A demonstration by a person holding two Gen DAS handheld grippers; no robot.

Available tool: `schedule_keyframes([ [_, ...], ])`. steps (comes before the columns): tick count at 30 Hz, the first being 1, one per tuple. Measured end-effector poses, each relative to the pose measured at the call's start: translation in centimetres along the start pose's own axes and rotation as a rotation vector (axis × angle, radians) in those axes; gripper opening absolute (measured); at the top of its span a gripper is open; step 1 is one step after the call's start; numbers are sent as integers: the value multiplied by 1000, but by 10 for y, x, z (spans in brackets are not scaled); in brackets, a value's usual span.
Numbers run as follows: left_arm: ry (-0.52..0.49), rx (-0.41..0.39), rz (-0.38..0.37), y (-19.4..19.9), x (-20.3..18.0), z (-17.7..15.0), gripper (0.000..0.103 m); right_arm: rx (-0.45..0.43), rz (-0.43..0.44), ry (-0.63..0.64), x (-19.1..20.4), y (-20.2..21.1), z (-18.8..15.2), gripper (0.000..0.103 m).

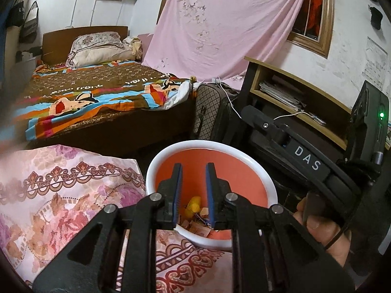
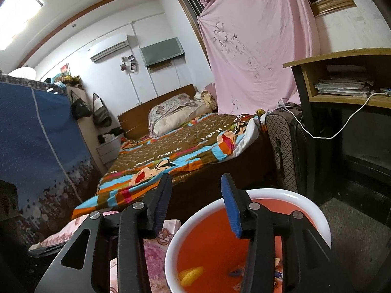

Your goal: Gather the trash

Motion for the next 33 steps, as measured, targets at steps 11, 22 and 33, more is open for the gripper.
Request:
schedule_keyframes([
  [11, 24, -6, 36, 7, 16, 1, 17, 2, -1, 0, 0, 0, 0, 46],
  [22, 77, -66, 109, 36, 45, 11, 36, 9, -8, 27, 8, 1, -8, 58],
  [33, 141, -174, 250, 87, 87, 14, 69, -45, 6, 86, 33, 11, 2, 84],
])
Point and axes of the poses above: each gripper's, at about its wrist camera, not at the fingertips, and y roughly against the way its jaws point, x to its left, z to its top, the point moved 10 cm from there along -y, roughly the way its jaws point, and after that the axes turned 7 degrees about y, right-handed, at the moved point
